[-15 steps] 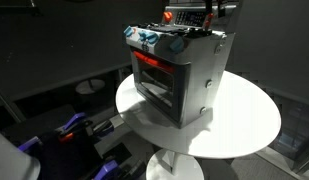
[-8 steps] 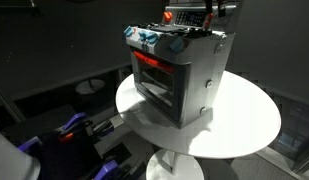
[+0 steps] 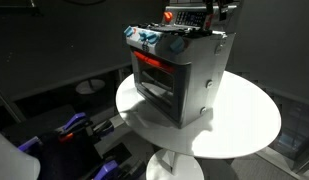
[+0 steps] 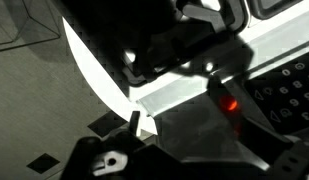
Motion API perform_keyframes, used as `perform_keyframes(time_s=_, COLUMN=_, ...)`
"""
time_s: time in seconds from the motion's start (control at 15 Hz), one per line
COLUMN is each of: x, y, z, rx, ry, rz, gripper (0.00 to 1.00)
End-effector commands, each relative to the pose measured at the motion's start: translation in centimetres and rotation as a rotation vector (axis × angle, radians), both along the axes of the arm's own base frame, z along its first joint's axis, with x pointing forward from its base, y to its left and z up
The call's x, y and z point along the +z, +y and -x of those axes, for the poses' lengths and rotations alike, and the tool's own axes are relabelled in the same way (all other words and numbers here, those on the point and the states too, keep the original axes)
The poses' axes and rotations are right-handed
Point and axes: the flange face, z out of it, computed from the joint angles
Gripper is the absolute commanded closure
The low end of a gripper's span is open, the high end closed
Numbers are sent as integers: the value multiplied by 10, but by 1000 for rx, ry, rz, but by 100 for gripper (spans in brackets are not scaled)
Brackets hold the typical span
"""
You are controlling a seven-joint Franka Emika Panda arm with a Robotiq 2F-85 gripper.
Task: Press the top button on the right
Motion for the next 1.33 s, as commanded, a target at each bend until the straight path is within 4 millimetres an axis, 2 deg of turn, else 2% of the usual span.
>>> perform_keyframes(time_s=0.0, x=0, y=-5, z=-11, rx=-21, ry=10, rz=6, gripper=0)
perform_keyframes(time_s=0.73, x=34, y=-5, z=14, rx=3, ry=11, rz=-1, gripper=0)
perform_keyframes(time_s=1.27, x=51, y=-3, z=37, rx=72, ry=90, rz=-6, gripper=0)
